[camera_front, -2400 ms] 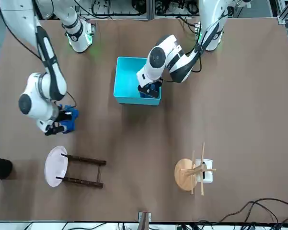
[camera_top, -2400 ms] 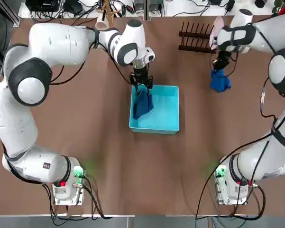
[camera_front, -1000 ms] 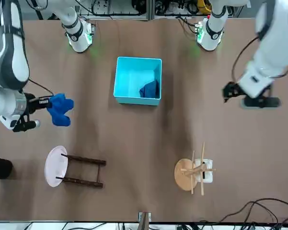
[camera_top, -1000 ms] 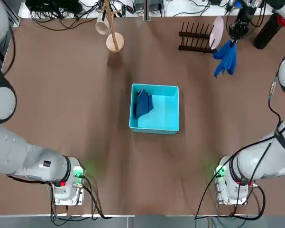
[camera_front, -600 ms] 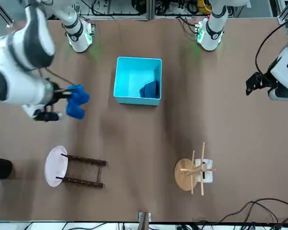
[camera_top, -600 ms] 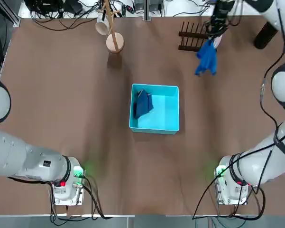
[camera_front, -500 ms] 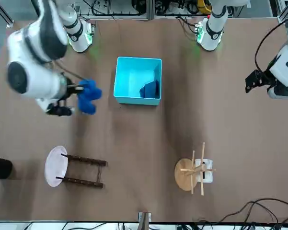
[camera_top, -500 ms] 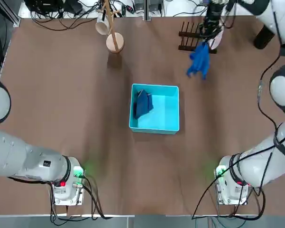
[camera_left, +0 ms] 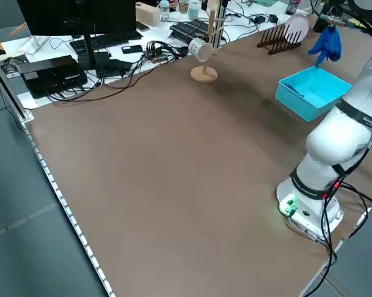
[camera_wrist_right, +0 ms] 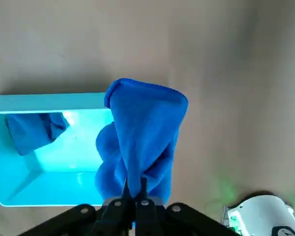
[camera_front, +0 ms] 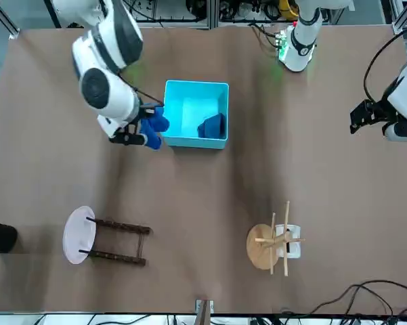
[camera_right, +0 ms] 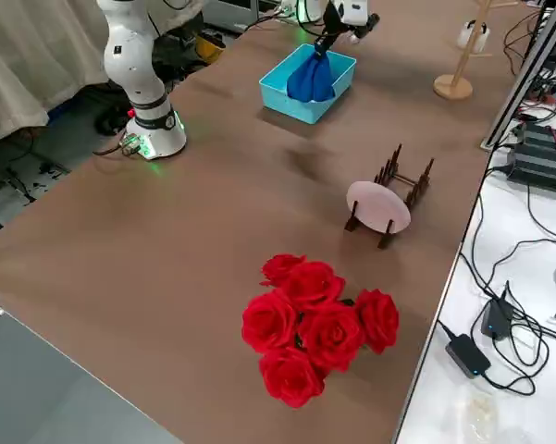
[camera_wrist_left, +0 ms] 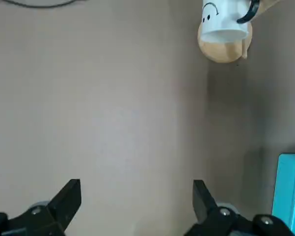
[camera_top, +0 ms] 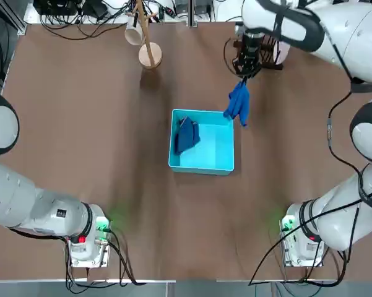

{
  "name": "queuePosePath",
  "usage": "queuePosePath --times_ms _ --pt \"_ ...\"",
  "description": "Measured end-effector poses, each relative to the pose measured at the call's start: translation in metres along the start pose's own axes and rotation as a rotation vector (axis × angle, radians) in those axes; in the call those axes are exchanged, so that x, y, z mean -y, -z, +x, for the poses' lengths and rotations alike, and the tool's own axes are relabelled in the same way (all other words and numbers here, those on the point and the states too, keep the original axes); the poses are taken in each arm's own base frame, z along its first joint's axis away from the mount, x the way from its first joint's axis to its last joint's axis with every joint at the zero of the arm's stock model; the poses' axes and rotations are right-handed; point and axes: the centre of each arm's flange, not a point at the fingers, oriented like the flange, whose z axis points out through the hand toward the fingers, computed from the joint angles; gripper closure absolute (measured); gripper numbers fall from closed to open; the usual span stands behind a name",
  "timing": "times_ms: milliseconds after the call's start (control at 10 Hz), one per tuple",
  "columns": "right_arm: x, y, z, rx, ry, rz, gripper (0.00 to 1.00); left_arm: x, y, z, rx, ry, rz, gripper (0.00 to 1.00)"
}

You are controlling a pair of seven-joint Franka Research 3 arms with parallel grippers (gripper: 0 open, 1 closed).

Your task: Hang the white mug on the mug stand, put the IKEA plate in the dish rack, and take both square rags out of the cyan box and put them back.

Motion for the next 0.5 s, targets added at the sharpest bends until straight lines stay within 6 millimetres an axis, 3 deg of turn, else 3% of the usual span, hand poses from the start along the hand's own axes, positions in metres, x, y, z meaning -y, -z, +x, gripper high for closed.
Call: queuePosePath --times_ms 500 --pt "0.071 -0.035 -0.055 -0.023 -0.032 -0.01 0.96 -0.001 0.002 -0.004 0.024 -0.001 0.0 0.0"
